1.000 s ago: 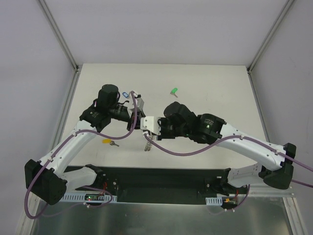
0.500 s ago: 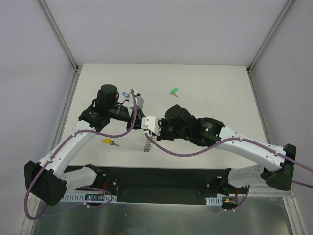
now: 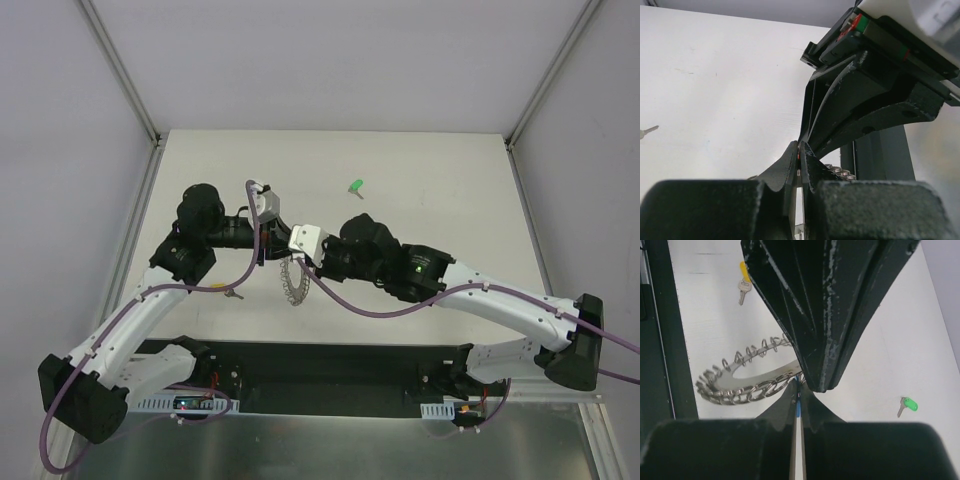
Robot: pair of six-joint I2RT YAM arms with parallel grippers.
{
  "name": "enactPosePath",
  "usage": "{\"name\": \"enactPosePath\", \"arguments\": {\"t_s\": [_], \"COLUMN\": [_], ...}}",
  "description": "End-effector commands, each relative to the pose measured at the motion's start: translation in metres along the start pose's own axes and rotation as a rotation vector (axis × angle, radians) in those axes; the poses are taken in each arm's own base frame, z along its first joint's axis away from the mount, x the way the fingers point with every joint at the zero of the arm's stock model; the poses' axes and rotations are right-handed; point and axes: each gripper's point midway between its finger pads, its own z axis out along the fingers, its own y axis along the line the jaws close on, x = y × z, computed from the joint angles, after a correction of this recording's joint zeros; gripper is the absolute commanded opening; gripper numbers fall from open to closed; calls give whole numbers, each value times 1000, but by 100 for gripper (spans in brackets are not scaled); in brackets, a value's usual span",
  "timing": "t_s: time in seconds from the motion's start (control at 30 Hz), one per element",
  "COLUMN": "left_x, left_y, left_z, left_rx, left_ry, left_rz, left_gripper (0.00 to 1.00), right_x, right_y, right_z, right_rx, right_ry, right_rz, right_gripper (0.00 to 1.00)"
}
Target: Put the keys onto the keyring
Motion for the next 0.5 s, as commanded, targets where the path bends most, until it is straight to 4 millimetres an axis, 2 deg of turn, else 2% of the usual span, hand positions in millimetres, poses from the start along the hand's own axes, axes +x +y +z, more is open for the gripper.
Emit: {"name": "enactPosePath", "arguments": {"t_s": [0.0,0.23,0.27,0.33,0.37,0.43,0.47], "left_x": [-32,-18,-13,-12,-9,-9,-10], "left_y": [0,22,25,36,41,47,57], "left_z": [1,-6,-6,-11,-13,-19,-26], "left_rx": [-28,-200,-220,-298,-332,-395,-471], "left_ry": [-140,-170,-167,-177,-179,-184,-186], "left_rz": [85,86,75,66,60,66,65], "left_gripper": [0,0,12,27,38,47,52], "right_x": [-21,-3,-1,7,9,20,25], "right_y": [-8,-22,-25,-31,-33,-42,-45], "right_z": [-1,-10,-12,-16,-18,-22,-23], "right_rx": [37,100,108,122,130,150,158], "right_ry": [-88,-6,1,28,34,70,82], "right_rz": [41,13,12,19,22,42,53], "right_gripper": [1,1,1,1,1,1,1]}}
